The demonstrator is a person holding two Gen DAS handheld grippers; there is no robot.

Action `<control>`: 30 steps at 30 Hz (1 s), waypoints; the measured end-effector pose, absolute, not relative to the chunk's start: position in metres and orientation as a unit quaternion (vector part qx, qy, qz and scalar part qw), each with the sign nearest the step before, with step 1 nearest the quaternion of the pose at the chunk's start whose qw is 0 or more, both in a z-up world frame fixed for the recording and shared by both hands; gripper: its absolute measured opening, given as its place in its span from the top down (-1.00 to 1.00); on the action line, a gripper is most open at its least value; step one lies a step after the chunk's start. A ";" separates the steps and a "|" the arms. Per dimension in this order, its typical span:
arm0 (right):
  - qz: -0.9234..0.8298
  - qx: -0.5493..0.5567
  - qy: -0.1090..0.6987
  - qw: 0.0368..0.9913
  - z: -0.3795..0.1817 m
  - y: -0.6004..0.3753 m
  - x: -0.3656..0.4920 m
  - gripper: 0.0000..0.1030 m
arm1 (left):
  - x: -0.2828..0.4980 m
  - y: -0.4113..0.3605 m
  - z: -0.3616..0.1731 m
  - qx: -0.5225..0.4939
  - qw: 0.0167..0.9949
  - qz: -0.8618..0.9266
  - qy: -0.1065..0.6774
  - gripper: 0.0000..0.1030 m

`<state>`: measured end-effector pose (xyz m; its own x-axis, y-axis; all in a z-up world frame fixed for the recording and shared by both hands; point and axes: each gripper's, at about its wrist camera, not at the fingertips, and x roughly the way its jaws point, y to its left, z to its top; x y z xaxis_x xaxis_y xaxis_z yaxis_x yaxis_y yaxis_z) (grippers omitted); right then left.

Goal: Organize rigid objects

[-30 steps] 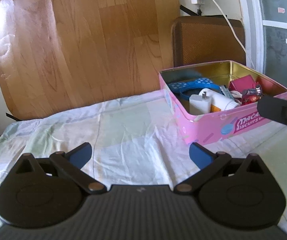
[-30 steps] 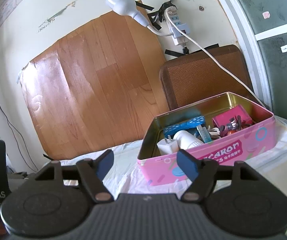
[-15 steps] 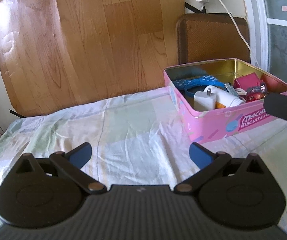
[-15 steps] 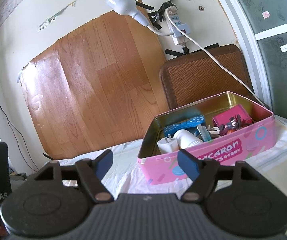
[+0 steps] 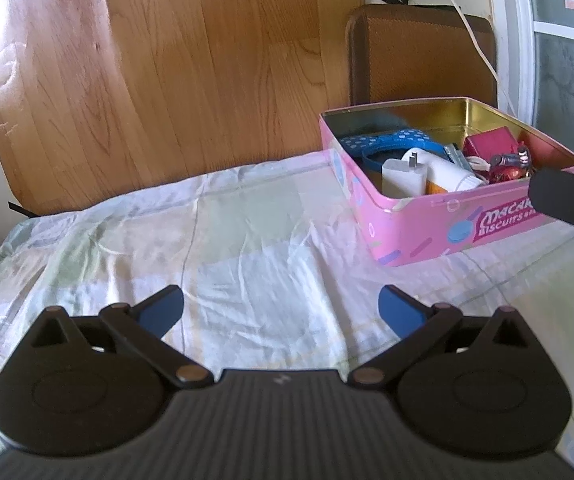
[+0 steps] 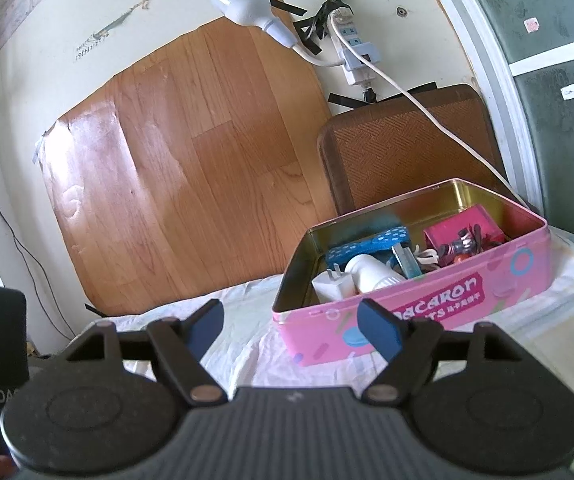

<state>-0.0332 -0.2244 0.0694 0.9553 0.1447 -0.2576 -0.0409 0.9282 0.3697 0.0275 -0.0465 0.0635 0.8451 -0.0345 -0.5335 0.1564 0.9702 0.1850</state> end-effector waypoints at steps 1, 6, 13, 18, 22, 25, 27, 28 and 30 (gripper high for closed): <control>0.047 0.184 0.142 0.972 0.069 -0.225 -0.033 -0.48 | 0.028 -0.047 0.063 0.111 0.953 -0.050 0.276 -1.00; 0.046 0.186 0.146 0.971 0.066 -0.225 -0.031 -0.48 | 0.028 -0.049 0.060 0.114 0.951 -0.052 0.282 -1.00; 0.047 0.187 0.149 0.970 0.064 -0.225 -0.029 -0.48 | 0.030 -0.049 0.058 0.114 0.950 -0.053 0.287 -1.00; 0.048 0.188 0.152 0.969 0.063 -0.225 -0.029 -0.49 | 0.031 -0.050 0.056 0.114 0.948 -0.052 0.291 -1.00; 0.048 0.188 0.154 0.969 0.062 -0.226 -0.029 -0.49 | 0.031 -0.050 0.054 0.115 0.947 -0.052 0.294 -1.00; 0.049 0.188 0.155 0.969 0.062 -0.226 -0.028 -0.49 | 0.031 -0.050 0.053 0.115 0.947 -0.053 0.296 -1.00; 0.049 0.189 0.155 0.969 0.062 -0.226 -0.028 -0.49 | 0.032 -0.051 0.052 0.114 0.946 -0.053 0.298 -1.00; 0.049 0.188 0.155 0.969 0.062 -0.227 -0.028 -0.49 | 0.032 -0.051 0.052 0.114 0.946 -0.053 0.298 -1.00; 0.048 0.188 0.155 0.969 0.062 -0.227 -0.028 -0.49 | 0.032 -0.051 0.051 0.114 0.946 -0.052 0.300 -1.00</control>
<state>-0.0284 -0.2266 0.0621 0.9472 0.1523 -0.2822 -0.0354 0.9243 0.3800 0.0318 -0.0507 0.0512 0.8150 -0.0307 -0.5786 0.1675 0.9684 0.1846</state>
